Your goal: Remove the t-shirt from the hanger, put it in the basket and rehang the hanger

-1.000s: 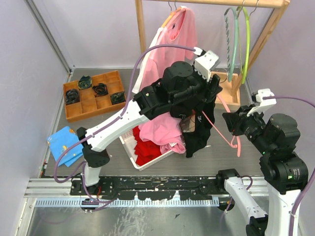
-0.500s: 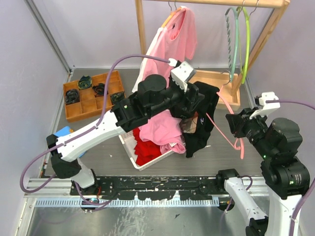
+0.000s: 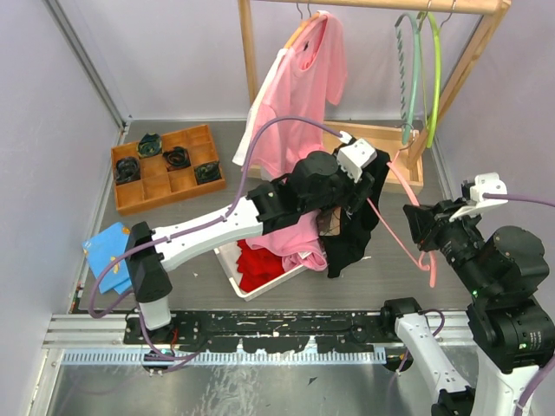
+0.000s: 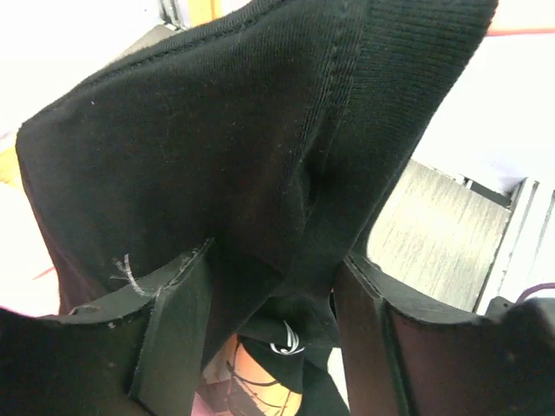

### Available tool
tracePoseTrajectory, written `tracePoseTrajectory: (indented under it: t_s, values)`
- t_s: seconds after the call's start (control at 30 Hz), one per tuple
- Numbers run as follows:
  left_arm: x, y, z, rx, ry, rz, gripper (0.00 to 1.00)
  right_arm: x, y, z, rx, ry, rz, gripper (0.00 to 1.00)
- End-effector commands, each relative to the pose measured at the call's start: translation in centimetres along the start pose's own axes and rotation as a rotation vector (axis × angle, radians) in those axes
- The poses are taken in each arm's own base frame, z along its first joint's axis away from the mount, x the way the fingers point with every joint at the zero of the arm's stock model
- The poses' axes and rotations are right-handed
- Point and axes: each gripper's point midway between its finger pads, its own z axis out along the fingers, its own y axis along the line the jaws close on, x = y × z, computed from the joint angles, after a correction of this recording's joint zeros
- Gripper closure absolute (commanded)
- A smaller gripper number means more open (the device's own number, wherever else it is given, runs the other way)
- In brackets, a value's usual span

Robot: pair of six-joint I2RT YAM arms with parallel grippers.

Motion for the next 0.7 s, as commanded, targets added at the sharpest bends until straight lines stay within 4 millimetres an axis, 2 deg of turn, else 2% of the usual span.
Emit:
tracePoseTrajectory:
  t_s: [0.0, 0.13, 0.37, 0.47, 0.67]
  values:
    - [-4.7, 0.6, -0.5, -0.042, -0.137, 0.008, 0.44, -4.7, 1.0, -1.1, -0.036, -0.182, -0.039, 0.99]
    - [-4.8, 0.9, -0.7, -0.058, -0.141, 0.017, 0.71, -4.6, 1.0, -1.1, -0.037, -0.184, -0.039, 0.99]
    - [-5.8, 2.1, -2.0, -0.118, -0.162, 0.036, 0.98, -4.2, 0.9, -1.0, -0.033, -0.175, -0.036, 0.99]
    - [-6.8, 3.7, -3.0, -0.208, -0.174, 0.04, 1.0, -4.3, 0.8, -1.2, -0.022, -0.183, -0.031, 0.99]
    - [-8.8, 9.2, -4.4, -0.441, -0.16, 0.072, 1.0, -4.8, 0.2, -2.1, 0.02, -0.213, -0.033, 0.99]
